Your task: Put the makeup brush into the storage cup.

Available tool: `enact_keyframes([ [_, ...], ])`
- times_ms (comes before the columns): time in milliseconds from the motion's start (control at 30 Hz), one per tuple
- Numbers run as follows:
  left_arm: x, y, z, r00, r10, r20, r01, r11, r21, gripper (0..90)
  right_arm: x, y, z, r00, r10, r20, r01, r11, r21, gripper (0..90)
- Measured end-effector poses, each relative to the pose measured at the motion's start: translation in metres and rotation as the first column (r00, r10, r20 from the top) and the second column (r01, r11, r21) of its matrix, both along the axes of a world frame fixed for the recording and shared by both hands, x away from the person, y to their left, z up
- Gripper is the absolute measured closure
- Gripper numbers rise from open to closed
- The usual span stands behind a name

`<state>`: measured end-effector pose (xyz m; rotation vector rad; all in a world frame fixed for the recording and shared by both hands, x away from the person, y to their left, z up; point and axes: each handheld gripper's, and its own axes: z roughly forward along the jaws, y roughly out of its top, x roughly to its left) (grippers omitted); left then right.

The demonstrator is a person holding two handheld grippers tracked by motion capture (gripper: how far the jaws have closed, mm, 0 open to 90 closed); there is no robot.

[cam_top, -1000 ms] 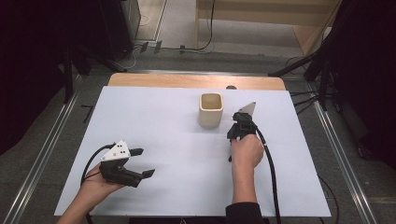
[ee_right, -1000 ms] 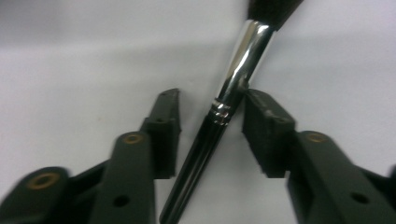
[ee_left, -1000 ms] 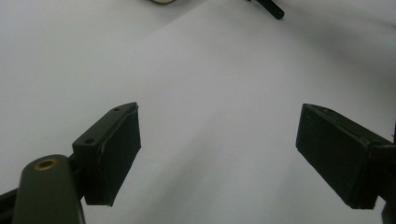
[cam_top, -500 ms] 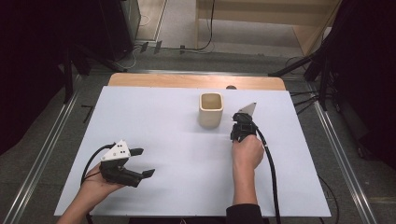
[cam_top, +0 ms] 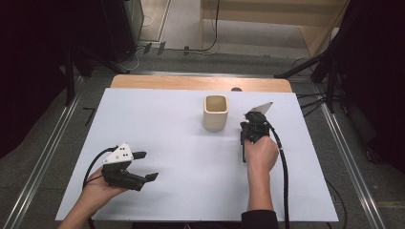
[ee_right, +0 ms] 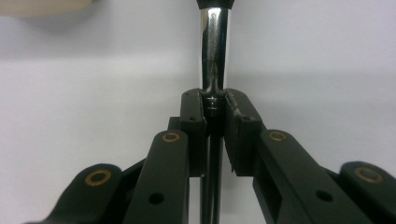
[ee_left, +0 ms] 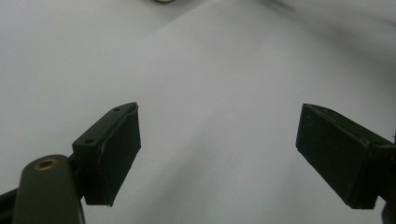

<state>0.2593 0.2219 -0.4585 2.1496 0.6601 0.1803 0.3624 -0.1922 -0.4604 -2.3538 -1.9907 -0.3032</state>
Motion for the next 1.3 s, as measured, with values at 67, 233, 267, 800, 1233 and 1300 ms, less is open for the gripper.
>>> enact_keyframes([
  [67, 0.000, 0.000, 0.000, 1.0000, 0.000, -0.007, 0.000, 1.0000, 0.000, 14.6, -0.002, -0.005, 0.003, 0.9999, 0.009, 0.009, -0.009, 0.9994, 0.034, 80.6],
  [233, 0.001, 0.000, 0.001, 0.9999, 0.001, -0.014, -0.001, 1.0000, 0.000, 14.6, -0.004, -0.022, 0.002, 0.9982, 0.028, 0.053, -0.036, 0.9878, 0.152, 80.6],
  [267, 0.002, 0.001, 0.001, 0.9999, 0.001, -0.016, -0.001, 1.0000, -0.003, 14.6, -0.005, -0.024, 0.001, 0.9978, 0.031, 0.058, -0.040, 0.9847, 0.169, 80.6],
  [800, 0.004, 0.000, 0.001, 0.9991, 0.009, -0.041, -0.011, 0.9994, -0.034, 14.6, -0.019, -0.044, 0.003, 0.9825, 0.145, 0.116, -0.178, 0.9178, 0.355, 80.6],
  [1233, 0.006, -0.004, 0.002, 0.9975, 0.018, -0.068, -0.022, 0.9981, -0.058, 14.6, -0.033, -0.048, 0.000, 0.9577, 0.234, 0.168, -0.282, 0.8760, 0.391, 80.5],
  [1300, 0.007, -0.004, 0.002, 0.9973, 0.020, -0.071, -0.024, 0.9978, -0.062, 14.6, -0.035, -0.048, -0.001, 0.9523, 0.246, 0.180, -0.300, 0.8630, 0.407, 80.6],
])
